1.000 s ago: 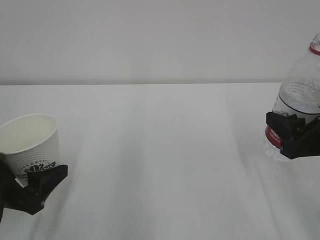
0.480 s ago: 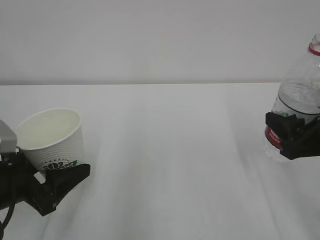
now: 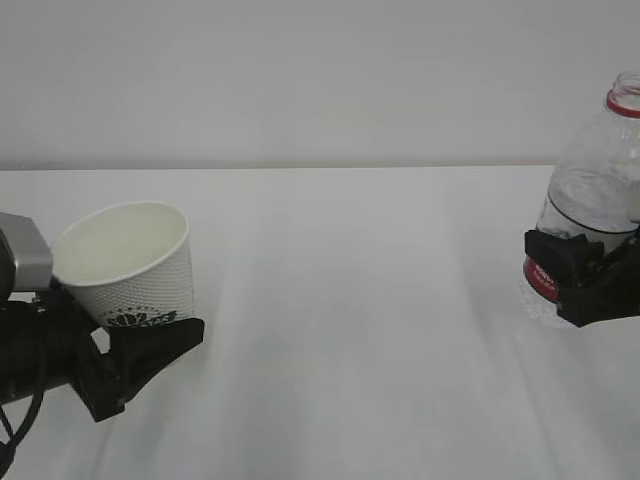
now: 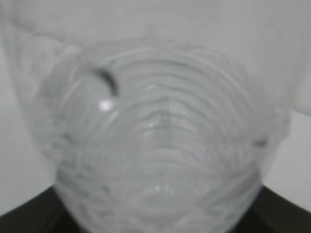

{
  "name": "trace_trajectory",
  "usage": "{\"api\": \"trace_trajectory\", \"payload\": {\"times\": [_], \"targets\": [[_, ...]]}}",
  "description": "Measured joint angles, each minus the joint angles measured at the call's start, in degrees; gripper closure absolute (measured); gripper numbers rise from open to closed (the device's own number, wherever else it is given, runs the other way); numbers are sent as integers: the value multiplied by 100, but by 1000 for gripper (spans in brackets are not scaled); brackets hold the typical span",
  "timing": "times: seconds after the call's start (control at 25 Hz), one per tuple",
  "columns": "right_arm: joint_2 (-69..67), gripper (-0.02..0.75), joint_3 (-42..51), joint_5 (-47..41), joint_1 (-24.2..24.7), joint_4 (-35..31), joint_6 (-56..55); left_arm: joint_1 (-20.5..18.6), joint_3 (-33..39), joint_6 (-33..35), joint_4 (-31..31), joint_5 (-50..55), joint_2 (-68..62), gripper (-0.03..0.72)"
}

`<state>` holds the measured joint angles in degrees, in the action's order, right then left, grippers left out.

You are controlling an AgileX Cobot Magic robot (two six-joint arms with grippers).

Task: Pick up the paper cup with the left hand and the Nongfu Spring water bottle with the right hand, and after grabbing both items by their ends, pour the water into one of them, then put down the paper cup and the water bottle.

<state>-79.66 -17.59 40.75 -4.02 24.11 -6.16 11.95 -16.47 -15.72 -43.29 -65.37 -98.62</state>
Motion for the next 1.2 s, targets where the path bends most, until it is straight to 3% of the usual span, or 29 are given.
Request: {"api": "trace_trajectory", "payload": {"times": [0.52,1.2], "targets": [[0,260,0,0,0,178,-37,56,-15,-62,-500,0,0,136],[0,260,0,0,0,344,-168,1468,-1027,-258,-572,0,0,143]]}}
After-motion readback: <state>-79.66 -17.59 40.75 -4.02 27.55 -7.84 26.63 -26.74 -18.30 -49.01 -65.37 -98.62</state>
